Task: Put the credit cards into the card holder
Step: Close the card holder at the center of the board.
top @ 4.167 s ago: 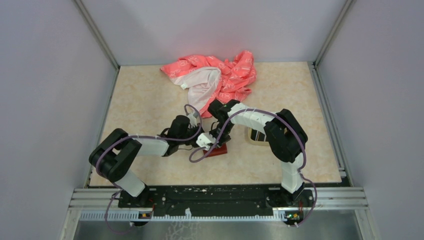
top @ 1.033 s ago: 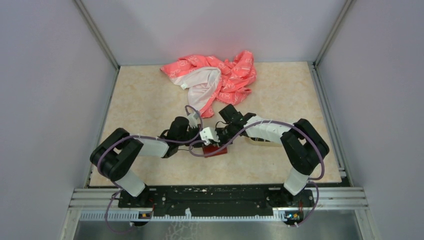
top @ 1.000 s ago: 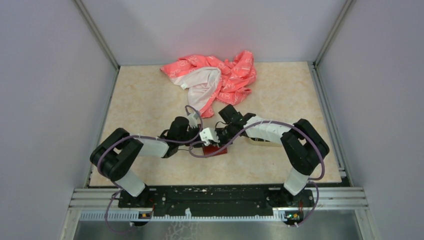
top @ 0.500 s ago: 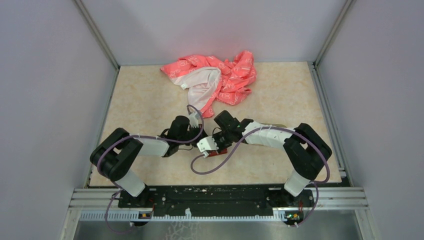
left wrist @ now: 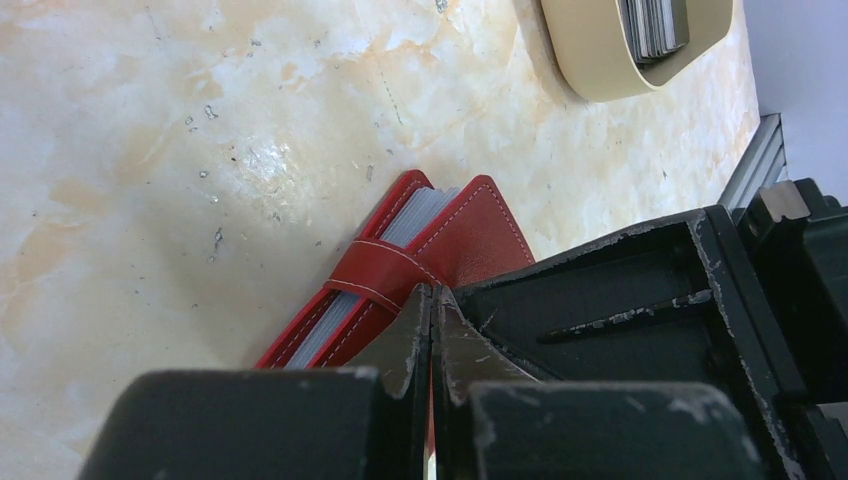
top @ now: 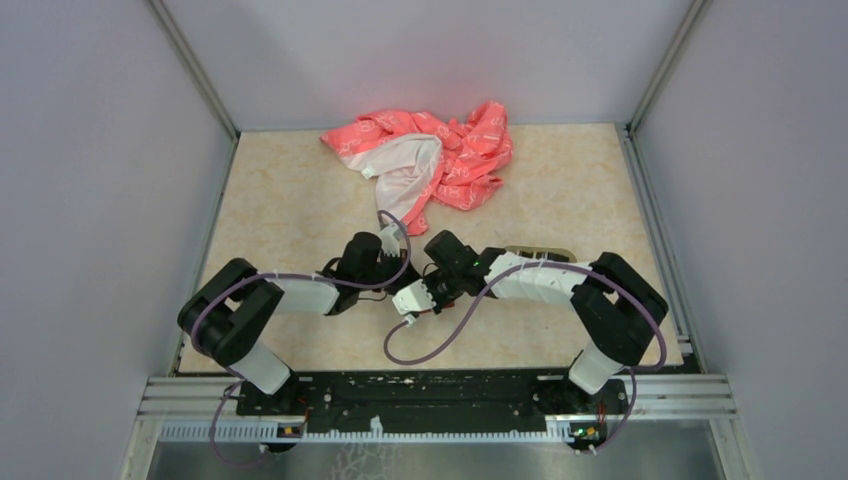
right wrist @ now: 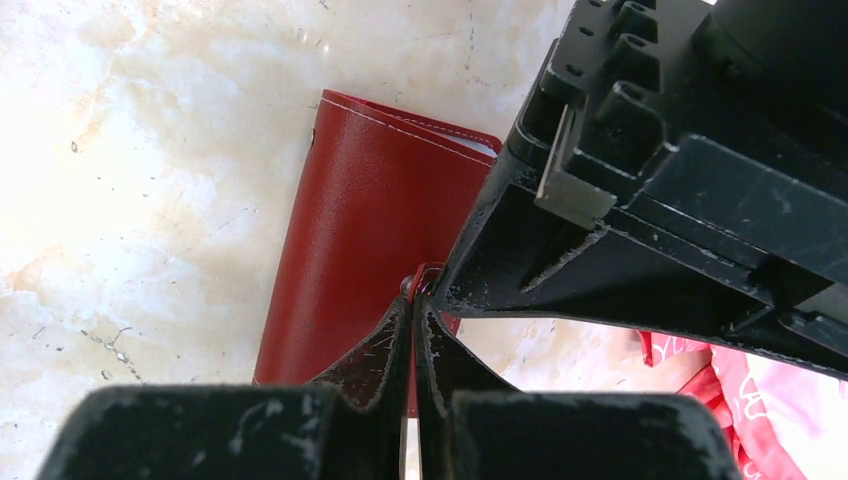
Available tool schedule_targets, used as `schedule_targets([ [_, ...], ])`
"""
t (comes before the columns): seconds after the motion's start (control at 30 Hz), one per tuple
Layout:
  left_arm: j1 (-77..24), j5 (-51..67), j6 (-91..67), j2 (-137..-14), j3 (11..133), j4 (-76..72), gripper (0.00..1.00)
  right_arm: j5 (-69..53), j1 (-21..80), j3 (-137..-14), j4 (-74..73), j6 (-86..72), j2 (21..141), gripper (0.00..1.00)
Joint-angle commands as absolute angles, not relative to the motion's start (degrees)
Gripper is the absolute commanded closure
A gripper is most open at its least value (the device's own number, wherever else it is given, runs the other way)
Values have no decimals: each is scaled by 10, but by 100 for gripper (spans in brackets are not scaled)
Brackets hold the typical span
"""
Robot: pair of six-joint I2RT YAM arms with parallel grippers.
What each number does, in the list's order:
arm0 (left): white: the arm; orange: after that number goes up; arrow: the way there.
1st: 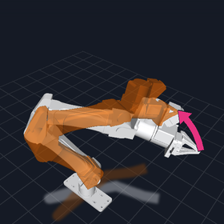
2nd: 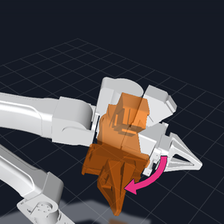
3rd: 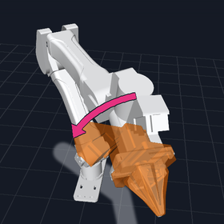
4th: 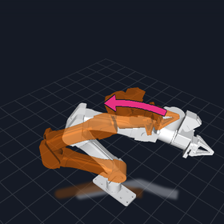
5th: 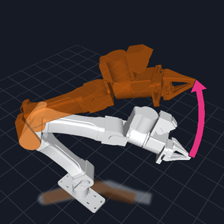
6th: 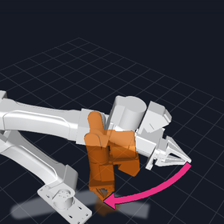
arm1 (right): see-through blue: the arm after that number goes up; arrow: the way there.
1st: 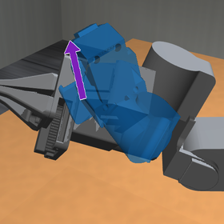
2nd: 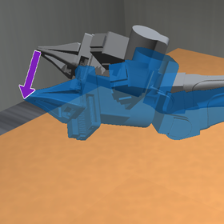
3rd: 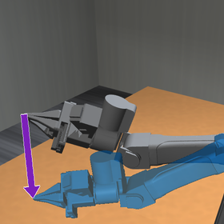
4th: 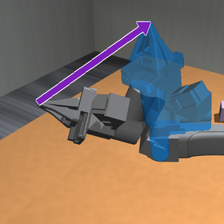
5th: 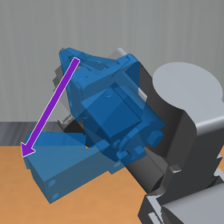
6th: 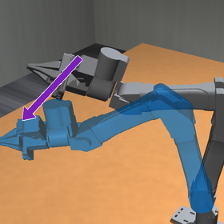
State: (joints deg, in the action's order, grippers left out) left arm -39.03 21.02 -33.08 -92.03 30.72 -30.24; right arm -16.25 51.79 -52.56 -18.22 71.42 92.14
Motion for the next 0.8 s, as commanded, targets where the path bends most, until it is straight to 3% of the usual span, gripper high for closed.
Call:
schedule_targets([
  [0.0,-418,226,-310,-939,289,-201,100,-233,553,-503,-207,701,936,100],
  [0.77,-446,232,-311,-935,294,-176,100,-233,575,-524,-284,748,958,100],
])
